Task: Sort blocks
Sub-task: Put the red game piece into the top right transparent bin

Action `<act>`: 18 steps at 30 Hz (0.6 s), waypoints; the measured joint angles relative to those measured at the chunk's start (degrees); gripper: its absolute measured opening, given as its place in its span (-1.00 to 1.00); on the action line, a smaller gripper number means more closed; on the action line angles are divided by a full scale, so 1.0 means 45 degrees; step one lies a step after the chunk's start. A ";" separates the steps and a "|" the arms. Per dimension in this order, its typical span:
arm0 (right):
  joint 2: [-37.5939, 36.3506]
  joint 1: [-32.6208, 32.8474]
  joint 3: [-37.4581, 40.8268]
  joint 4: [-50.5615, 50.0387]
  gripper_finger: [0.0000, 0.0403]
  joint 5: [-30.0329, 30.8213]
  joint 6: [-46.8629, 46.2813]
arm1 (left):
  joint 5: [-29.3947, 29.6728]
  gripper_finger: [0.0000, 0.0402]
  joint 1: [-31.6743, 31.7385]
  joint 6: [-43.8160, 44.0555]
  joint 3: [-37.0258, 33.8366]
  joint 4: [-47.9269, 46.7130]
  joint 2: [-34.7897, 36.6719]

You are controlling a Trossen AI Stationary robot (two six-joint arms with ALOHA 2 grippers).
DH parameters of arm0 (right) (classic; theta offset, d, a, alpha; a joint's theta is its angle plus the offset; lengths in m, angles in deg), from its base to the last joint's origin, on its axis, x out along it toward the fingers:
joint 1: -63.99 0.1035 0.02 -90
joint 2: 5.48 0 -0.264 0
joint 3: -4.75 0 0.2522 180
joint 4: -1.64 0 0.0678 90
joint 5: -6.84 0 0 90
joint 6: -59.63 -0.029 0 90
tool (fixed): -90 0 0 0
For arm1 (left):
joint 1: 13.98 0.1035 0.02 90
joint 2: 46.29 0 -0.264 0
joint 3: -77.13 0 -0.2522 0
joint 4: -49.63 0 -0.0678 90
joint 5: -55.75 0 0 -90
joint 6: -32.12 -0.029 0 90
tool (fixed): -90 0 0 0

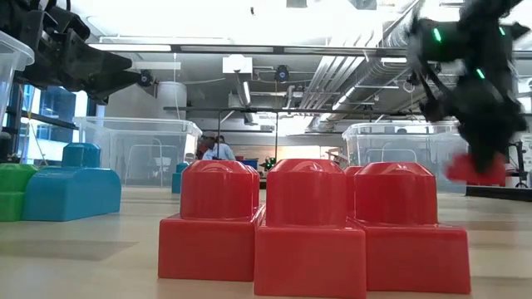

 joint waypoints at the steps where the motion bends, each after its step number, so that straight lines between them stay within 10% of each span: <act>1: -0.0094 0.0000 -0.0619 -0.0031 -0.97 0.0017 0.0208 | 0.0000 -0.01 0.0004 0.0000 0.0003 0.0001 0.0000; 11: -0.0203 -0.2245 -0.7049 -0.2499 -0.99 0.6661 0.1573 | 0.0000 -0.01 0.0001 0.0000 0.0001 -0.0001 0.0000; 18: 0.0496 -0.6478 -0.7072 -0.2625 -0.94 0.7282 0.3134 | 0.0000 -0.01 0.0000 0.0000 -0.0001 -0.0004 0.0000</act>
